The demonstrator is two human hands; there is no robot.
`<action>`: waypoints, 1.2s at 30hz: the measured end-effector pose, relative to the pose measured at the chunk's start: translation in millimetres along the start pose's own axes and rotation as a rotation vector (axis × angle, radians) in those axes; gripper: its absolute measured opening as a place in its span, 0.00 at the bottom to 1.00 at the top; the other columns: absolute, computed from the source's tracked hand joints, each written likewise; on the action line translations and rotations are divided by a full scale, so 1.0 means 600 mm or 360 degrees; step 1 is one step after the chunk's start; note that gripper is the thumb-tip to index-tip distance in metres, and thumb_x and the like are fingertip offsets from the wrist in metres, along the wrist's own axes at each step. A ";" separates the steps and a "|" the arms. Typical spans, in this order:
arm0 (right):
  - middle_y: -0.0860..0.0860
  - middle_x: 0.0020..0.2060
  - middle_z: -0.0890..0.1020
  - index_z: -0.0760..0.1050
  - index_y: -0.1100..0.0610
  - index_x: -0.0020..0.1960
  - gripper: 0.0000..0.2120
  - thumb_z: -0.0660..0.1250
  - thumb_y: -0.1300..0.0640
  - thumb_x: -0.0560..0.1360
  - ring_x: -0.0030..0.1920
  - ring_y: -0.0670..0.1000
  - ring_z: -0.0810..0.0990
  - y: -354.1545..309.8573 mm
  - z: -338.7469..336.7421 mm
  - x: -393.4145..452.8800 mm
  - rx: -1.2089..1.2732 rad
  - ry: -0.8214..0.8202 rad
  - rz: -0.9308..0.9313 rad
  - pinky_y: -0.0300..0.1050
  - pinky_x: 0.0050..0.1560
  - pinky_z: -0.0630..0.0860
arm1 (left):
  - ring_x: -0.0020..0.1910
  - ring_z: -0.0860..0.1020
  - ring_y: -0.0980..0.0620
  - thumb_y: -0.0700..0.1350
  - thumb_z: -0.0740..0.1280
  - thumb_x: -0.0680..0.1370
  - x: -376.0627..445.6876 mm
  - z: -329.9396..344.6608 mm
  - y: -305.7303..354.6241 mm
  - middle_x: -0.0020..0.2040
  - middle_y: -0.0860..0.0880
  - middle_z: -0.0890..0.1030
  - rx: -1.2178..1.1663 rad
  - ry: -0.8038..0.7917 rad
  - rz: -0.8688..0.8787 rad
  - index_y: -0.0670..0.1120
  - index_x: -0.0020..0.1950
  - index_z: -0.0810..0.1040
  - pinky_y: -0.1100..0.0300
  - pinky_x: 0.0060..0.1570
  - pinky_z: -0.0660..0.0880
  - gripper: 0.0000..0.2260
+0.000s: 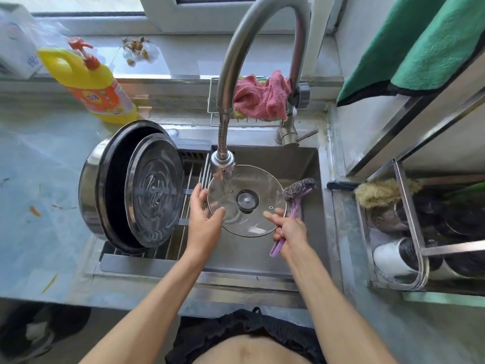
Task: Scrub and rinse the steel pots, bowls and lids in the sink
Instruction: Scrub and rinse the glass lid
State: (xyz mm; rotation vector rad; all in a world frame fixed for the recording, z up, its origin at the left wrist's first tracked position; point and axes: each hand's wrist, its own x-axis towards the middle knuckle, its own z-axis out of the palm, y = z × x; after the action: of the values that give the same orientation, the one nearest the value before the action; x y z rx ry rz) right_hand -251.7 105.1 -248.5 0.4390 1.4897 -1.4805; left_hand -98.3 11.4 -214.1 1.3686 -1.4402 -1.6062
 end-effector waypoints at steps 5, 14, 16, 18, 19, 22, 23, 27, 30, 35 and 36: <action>0.60 0.50 0.84 0.73 0.58 0.51 0.02 0.62 0.61 0.79 0.20 0.45 0.68 0.000 0.007 -0.001 -0.0521 0.0042 -0.0254 0.39 0.23 0.70 | 0.50 0.85 0.43 0.30 0.59 0.81 0.008 0.010 -0.010 0.64 0.42 0.79 -0.0570 -0.0154 -0.0515 0.53 0.77 0.62 0.50 0.37 0.83 0.29; 0.55 0.51 0.82 0.67 0.38 0.71 0.28 0.56 0.62 0.77 0.49 0.62 0.80 -0.044 0.006 -0.045 -0.2278 -0.0050 -0.1269 0.51 0.43 0.75 | 0.54 0.84 0.37 0.32 0.61 0.81 0.018 -0.011 -0.011 0.62 0.39 0.82 -0.0565 -0.0551 -0.0614 0.55 0.72 0.68 0.47 0.37 0.83 0.25; 0.54 0.51 0.82 0.65 0.36 0.71 0.29 0.57 0.62 0.77 0.48 0.61 0.79 -0.034 0.023 -0.064 -0.2384 -0.0314 -0.1352 0.50 0.41 0.74 | 0.55 0.83 0.38 0.27 0.59 0.79 0.019 -0.010 -0.010 0.62 0.39 0.82 -0.0493 -0.0640 -0.0586 0.53 0.71 0.70 0.47 0.38 0.83 0.26; 0.54 0.49 0.82 0.67 0.39 0.69 0.26 0.58 0.62 0.77 0.48 0.61 0.79 -0.031 0.030 -0.080 -0.2471 -0.0580 -0.1442 0.50 0.40 0.73 | 0.54 0.84 0.38 0.25 0.58 0.78 0.020 -0.017 -0.010 0.62 0.37 0.82 -0.0439 -0.0662 -0.0564 0.48 0.67 0.73 0.47 0.37 0.83 0.24; 0.54 0.48 0.81 0.67 0.40 0.69 0.26 0.58 0.62 0.76 0.48 0.61 0.79 -0.039 0.028 -0.078 -0.2505 -0.0592 -0.1465 0.50 0.40 0.72 | 0.55 0.84 0.38 0.25 0.58 0.78 0.019 -0.021 -0.008 0.61 0.37 0.82 -0.0428 -0.0683 -0.0561 0.48 0.67 0.73 0.47 0.36 0.83 0.24; 0.57 0.50 0.81 0.64 0.41 0.73 0.31 0.58 0.64 0.74 0.49 0.62 0.80 -0.086 0.022 -0.045 -0.2633 -0.0183 -0.1384 0.52 0.43 0.73 | 0.55 0.84 0.36 0.24 0.58 0.77 0.023 -0.027 -0.003 0.59 0.39 0.84 -0.0390 -0.0747 -0.0608 0.53 0.70 0.72 0.49 0.36 0.83 0.30; 0.57 0.51 0.80 0.62 0.43 0.74 0.32 0.59 0.65 0.74 0.50 0.63 0.80 -0.089 0.025 -0.046 -0.2690 -0.0147 -0.1388 0.52 0.44 0.74 | 0.54 0.84 0.36 0.24 0.58 0.77 0.025 -0.027 -0.002 0.58 0.40 0.84 -0.0367 -0.0747 -0.0613 0.54 0.70 0.71 0.49 0.36 0.83 0.30; 0.57 0.50 0.79 0.61 0.45 0.74 0.32 0.60 0.64 0.73 0.49 0.64 0.79 -0.044 0.040 -0.079 -0.2741 -0.0560 -0.1471 0.51 0.41 0.69 | 0.54 0.84 0.37 0.24 0.56 0.77 0.037 -0.034 -0.001 0.60 0.38 0.83 -0.0334 -0.0721 -0.0601 0.50 0.69 0.73 0.49 0.35 0.83 0.29; 0.58 0.50 0.79 0.61 0.46 0.75 0.33 0.58 0.66 0.73 0.50 0.64 0.80 -0.077 0.032 -0.032 -0.2718 -0.0169 -0.1321 0.53 0.43 0.73 | 0.53 0.84 0.37 0.25 0.57 0.77 0.041 -0.037 -0.003 0.60 0.37 0.83 -0.0337 -0.0702 -0.0642 0.52 0.71 0.71 0.48 0.36 0.83 0.30; 0.59 0.48 0.77 0.59 0.48 0.75 0.32 0.59 0.64 0.73 0.47 0.65 0.79 -0.031 0.058 -0.078 -0.2727 -0.0509 -0.1472 0.55 0.44 0.72 | 0.53 0.84 0.37 0.25 0.56 0.77 0.048 -0.036 -0.001 0.60 0.37 0.82 -0.0341 -0.0696 -0.0648 0.49 0.69 0.74 0.50 0.32 0.83 0.27; 0.59 0.47 0.77 0.59 0.46 0.75 0.33 0.58 0.65 0.73 0.47 0.65 0.79 -0.045 0.055 -0.063 -0.2684 -0.0422 -0.1488 0.54 0.44 0.72 | 0.52 0.85 0.38 0.25 0.56 0.78 0.047 -0.038 0.000 0.60 0.37 0.83 -0.0368 -0.0683 -0.0654 0.50 0.69 0.73 0.50 0.32 0.83 0.26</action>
State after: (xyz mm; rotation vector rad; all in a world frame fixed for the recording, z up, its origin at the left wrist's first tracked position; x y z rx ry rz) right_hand -243.4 83.3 -196.5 -1.5205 2.1924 -0.3144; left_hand -86.0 -22.2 -220.1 1.2915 -1.1884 -2.3667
